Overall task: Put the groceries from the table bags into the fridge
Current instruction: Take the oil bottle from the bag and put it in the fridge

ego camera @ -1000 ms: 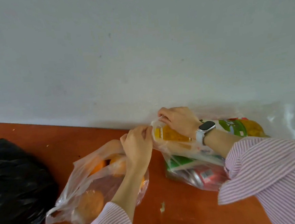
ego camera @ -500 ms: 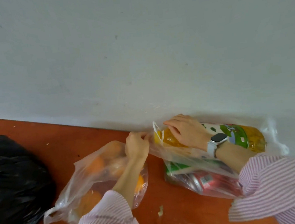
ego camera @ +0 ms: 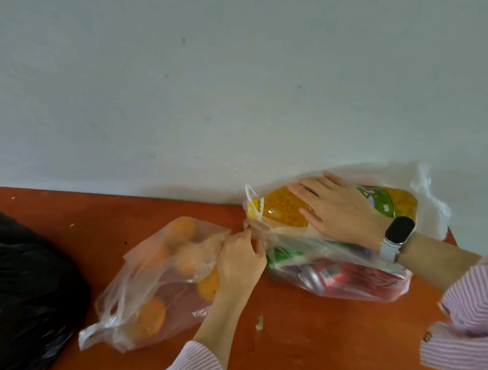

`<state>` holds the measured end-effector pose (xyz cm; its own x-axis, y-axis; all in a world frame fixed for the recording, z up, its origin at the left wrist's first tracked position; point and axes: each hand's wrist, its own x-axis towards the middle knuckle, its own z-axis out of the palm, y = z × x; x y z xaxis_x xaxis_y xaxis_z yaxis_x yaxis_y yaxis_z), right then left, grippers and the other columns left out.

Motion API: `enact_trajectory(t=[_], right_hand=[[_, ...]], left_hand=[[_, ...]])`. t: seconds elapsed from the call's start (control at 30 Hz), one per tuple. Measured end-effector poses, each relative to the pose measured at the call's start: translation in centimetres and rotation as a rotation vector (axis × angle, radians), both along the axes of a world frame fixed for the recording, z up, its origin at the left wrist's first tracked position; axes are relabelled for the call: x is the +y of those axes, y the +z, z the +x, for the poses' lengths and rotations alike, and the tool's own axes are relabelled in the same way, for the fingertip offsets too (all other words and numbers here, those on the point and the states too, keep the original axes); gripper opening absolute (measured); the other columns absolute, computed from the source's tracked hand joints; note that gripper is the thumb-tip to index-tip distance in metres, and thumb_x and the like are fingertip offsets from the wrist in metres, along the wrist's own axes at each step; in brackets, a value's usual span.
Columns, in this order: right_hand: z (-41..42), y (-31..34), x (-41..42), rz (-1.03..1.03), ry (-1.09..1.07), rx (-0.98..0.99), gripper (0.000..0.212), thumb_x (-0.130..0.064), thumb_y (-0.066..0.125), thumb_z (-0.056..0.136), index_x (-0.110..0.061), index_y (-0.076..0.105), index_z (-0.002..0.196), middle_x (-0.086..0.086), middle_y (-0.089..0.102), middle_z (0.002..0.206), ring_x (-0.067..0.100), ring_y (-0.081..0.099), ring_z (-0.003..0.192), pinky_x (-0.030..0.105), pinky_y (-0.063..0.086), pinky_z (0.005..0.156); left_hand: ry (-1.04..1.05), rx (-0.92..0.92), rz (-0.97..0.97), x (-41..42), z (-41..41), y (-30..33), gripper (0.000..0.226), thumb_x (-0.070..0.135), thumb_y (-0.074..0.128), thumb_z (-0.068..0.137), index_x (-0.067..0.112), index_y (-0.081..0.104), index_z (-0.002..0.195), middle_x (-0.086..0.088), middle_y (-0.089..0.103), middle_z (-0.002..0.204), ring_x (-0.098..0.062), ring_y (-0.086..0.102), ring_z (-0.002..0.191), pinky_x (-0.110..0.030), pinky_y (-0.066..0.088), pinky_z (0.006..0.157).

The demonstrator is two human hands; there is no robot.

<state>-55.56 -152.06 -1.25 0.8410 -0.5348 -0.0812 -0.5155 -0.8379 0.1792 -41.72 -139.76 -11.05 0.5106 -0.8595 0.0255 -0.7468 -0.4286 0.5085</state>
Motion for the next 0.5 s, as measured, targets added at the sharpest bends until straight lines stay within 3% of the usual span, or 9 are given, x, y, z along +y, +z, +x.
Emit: enact_trajectory(t=[0.13, 0.2, 0.27, 0.4, 0.5], right_hand=[[-2.1, 1.5, 1.0, -0.227, 0.136, -0.079, 0.039, -0.025, 0.048, 0.083, -0.009, 0.059, 0.117, 0.011, 0.064, 0.113, 0.029, 0.058, 0.11, 0.046, 0.024, 0.108], [-3.6, 2.4, 1.1, -0.293, 0.091, -0.076, 0.041, -0.02, 0.064, 0.075, -0.005, 0.061, 0.113, 0.017, 0.064, 0.113, 0.034, 0.055, 0.114, 0.05, 0.017, 0.109], [-5.7, 3.0, 0.8, -0.3, -0.038, -0.053, 0.044, -0.019, 0.069, 0.072, -0.001, 0.06, 0.112, 0.022, 0.061, 0.116, 0.039, 0.051, 0.119, 0.053, 0.011, 0.109], [-10.4, 2.9, -0.2, -0.275, -0.268, -0.064, 0.049, -0.033, 0.04, 0.083, -0.007, 0.057, 0.12, 0.022, 0.058, 0.123, 0.04, 0.049, 0.121, 0.054, 0.006, 0.109], [-14.2, 1.3, -1.1, -0.108, -0.426, -0.049, 0.048, -0.037, 0.03, 0.091, -0.02, 0.043, 0.135, 0.013, 0.05, 0.135, 0.034, 0.045, 0.126, 0.053, 0.025, 0.108]], left_hand=[[0.119, -0.058, -0.364, -0.2, -0.8, 2.8, 0.015, 0.014, 0.053, 0.076, 0.007, 0.063, 0.085, -0.007, 0.062, 0.087, -0.023, 0.056, 0.08, -0.032, 0.045, 0.067], [0.022, -0.133, -0.4, -0.9, -1.6, 4.2, 0.02, 0.016, 0.049, 0.076, 0.01, 0.062, 0.091, -0.006, 0.061, 0.096, -0.024, 0.055, 0.086, -0.034, 0.045, 0.07], [-0.13, -0.184, -0.381, -2.1, -2.7, 5.4, 0.027, 0.023, 0.045, 0.079, 0.014, 0.06, 0.099, -0.004, 0.061, 0.103, -0.023, 0.057, 0.094, -0.036, 0.046, 0.077], [-0.37, -0.269, -0.255, -5.4, -6.0, 7.3, 0.04, 0.036, 0.04, 0.079, 0.018, 0.059, 0.11, -0.002, 0.06, 0.117, -0.023, 0.056, 0.109, -0.041, 0.045, 0.09], [-0.507, -0.335, -0.161, -7.7, -8.6, 8.0, 0.041, 0.037, 0.044, 0.085, 0.021, 0.054, 0.121, -0.003, 0.053, 0.132, -0.023, 0.047, 0.124, -0.047, 0.035, 0.1]])
